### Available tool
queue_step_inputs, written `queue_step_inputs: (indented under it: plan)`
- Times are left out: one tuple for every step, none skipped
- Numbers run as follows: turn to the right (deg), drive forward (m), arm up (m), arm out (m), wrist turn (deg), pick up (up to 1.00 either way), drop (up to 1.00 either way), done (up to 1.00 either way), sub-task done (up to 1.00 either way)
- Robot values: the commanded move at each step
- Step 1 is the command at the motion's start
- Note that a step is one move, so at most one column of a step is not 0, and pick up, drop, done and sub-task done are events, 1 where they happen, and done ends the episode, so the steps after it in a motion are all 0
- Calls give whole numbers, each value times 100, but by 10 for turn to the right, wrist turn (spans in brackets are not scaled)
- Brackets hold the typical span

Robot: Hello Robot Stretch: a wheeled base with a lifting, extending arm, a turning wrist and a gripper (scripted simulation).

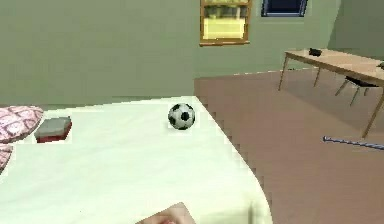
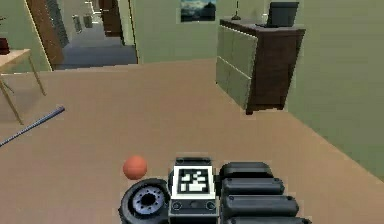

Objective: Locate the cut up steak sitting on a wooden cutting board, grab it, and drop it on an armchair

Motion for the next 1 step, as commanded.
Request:
queue_step_inputs:
  plan:
    - [-450, 0, 0, 0, 0, 0, 0, 0, 0]
